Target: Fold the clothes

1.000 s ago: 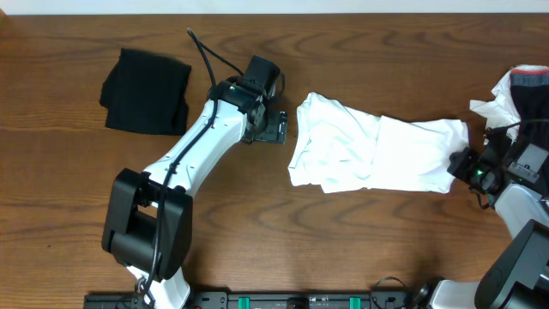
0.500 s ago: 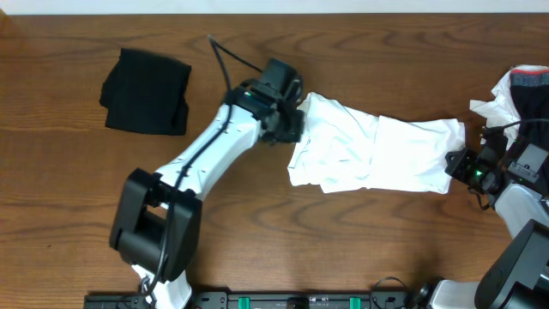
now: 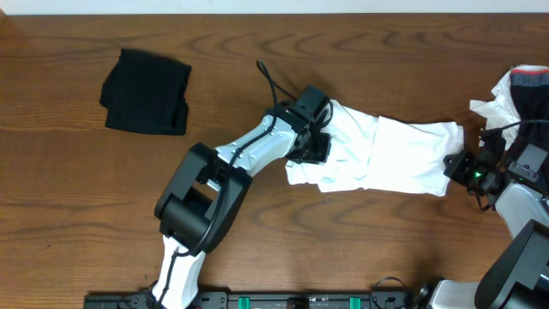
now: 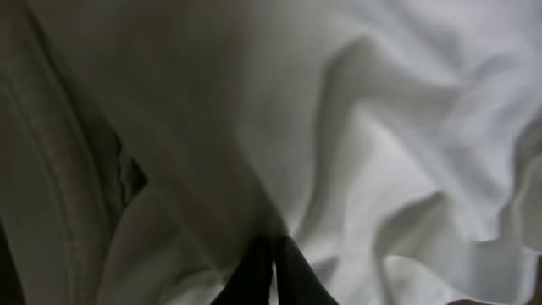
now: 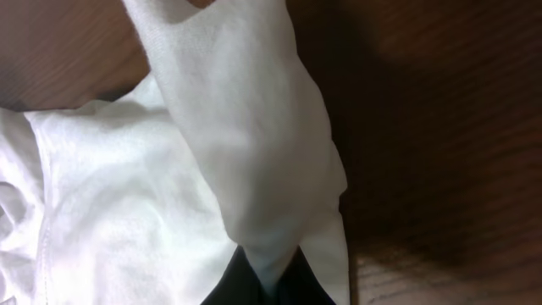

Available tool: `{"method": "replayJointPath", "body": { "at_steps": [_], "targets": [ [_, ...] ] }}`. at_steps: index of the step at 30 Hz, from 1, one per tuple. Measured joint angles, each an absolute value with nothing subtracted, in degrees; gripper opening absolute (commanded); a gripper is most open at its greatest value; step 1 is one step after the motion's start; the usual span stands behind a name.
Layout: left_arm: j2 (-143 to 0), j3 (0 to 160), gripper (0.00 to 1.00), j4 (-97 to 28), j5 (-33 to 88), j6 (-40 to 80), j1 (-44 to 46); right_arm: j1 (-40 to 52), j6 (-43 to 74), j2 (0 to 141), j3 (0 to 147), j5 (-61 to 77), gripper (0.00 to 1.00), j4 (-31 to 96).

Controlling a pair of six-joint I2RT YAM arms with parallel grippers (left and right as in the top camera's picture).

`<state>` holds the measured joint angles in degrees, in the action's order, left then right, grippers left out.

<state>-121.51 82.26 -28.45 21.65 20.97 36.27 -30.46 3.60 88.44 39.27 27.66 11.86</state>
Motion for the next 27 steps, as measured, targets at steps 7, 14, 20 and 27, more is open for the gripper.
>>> {"method": "replayJointPath", "body": {
  "at_steps": [7,14,20,27],
  "targets": [
    [-120.95,82.65,0.06,-34.79,17.56,19.25,33.89,-30.46,2.09,88.44,39.27,27.42,0.01,13.65],
    [-120.73,82.83,0.06,-36.42,16.14,16.62,29.71,-30.44,0.93,88.44,39.27,28.6,0.01,14.0],
    [-120.73,82.83,0.05,-36.42,15.86,15.16,28.1,-29.1,-2.0,88.44,39.29,29.69,0.01,14.74],
    [-120.64,82.85,0.06,-36.95,14.83,13.04,27.94,-28.14,-6.42,88.44,40.86,24.77,0.01,20.23]
  ]
}}
